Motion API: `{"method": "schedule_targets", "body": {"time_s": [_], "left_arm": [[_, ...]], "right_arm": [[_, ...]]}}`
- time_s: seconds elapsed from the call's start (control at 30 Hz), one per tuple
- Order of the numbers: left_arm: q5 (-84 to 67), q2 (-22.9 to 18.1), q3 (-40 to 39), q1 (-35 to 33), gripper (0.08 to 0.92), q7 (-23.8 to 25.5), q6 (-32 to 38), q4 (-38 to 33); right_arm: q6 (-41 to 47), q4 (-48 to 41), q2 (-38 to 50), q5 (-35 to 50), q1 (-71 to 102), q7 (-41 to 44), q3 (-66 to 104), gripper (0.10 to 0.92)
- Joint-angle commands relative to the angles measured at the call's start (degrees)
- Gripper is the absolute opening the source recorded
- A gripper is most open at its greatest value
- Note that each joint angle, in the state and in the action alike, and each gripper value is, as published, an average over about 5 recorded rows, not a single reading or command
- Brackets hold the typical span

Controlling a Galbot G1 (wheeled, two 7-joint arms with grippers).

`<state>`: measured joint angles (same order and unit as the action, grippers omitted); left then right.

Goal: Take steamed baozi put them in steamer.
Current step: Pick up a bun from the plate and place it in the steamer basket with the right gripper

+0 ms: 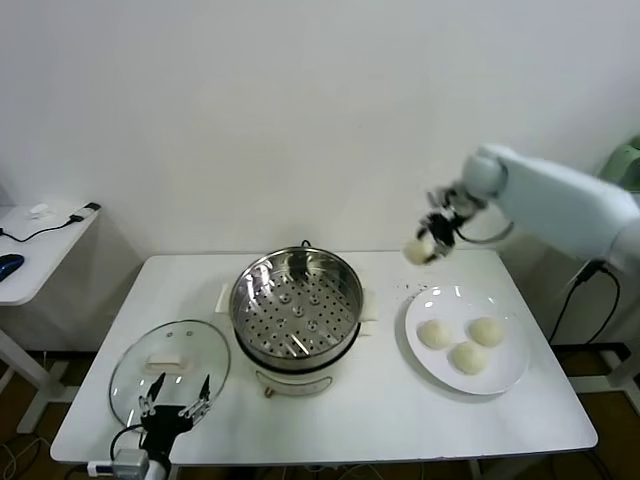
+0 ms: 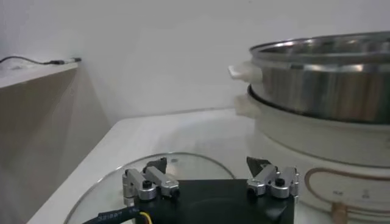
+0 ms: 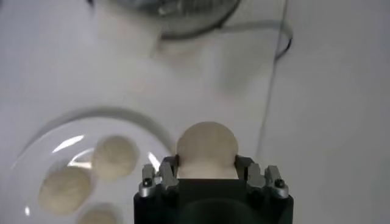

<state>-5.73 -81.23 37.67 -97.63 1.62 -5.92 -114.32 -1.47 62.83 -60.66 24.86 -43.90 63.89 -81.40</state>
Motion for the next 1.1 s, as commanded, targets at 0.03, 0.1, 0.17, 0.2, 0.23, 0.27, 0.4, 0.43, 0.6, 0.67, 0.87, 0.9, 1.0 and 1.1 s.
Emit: {"method": "schedule_targets", "body": {"time_s": [0.03, 0.1, 0.17, 0.2, 0.23, 0.27, 0.4, 0.43, 0.6, 0.67, 0.87, 0.9, 1.0, 1.1], "left_arm": [[1.48, -1.2, -1.55, -0.45, 0.823, 0.06, -0.55, -1.82], [1.67, -1.5, -1.68, -0.37, 0.823, 0.08, -0.72, -2.0], [1.83, -1.62, -1.71, -0.36, 0.823, 0.08, -0.75, -1.94], [1.89, -1.63, -1.73, -0.38, 0.823, 0.08, -0.74, -1.85], [1.93, -1.59, -1.71, -0.41, 0.823, 0.08, -0.68, -1.72], [1.97, -1.54, -1.68, -0.45, 0.823, 0.07, -0.6, -1.58], [2.03, -1.51, -1.39, -0.49, 0.823, 0.02, -0.5, -1.28], [2.04, -1.52, -1.32, -0.51, 0.823, 0.01, -0.51, -1.3], [2.2, -1.49, -1.14, -0.63, 0.823, -0.05, -0.39, -1.28], [2.51, -1.52, -1.15, -0.57, 0.823, -0.17, -0.15, -0.94], [3.42, -1.63, -1.22, -0.59, 0.823, -0.38, 0.5, -0.39], [3.42, -1.64, -1.19, -0.57, 0.823, -0.41, 0.5, -0.36], [3.4, -1.68, -1.09, -0.48, 0.823, -0.51, 0.5, -0.21], [3.39, -1.73, -1.09, -0.49, 0.823, -0.69, 0.53, -0.16]], "right_arm": [[-10.34, 15.64, -12.74, 7.26, -14.09, -0.05, -7.95, 0.619], [-14.55, 15.56, -14.49, 2.85, -11.11, -0.28, -8.36, 0.619], [-19.2, 14.18, -15.83, -2.55, -7.93, -0.48, -8.63, 0.619], [-21.66, 12.91, -16.47, -5.34, -6.23, -0.64, -8.61, 0.619], [-23.81, 11.38, -17.02, -7.84, -4.55, -0.76, -8.22, 0.619], [-25.83, 9.63, -17.53, -10.69, -2.79, -0.91, -7.58, 0.619], [-30.97, 1.38, -19.77, -21.15, 4.49, -2.4, -3.57, 0.62], [-31.87, -1.04, -20.43, -23.11, 6.41, -2.89, -2.51, 0.621], [-35.48, -10.34, -23.21, -31.49, 13.5, -4.14, 1.68, 0.624], [-36.56, -13.3, -24.21, -34.74, 15.57, -4.61, 3.45, 0.625], [-38.17, -19.0, -25.91, -38.88, 19.37, -6.87, 6.64, 0.628], [-38.37, -19.65, -26.13, -39.3, 19.79, -7.33, 7.1, 0.628], [-38.9, -21.46, -26.79, -40.16, 20.71, -8.76, 8.28, 0.633], [-39.23, -22.74, -27.3, -40.29, 21.27, -10.47, 9.05, 0.65]]}}
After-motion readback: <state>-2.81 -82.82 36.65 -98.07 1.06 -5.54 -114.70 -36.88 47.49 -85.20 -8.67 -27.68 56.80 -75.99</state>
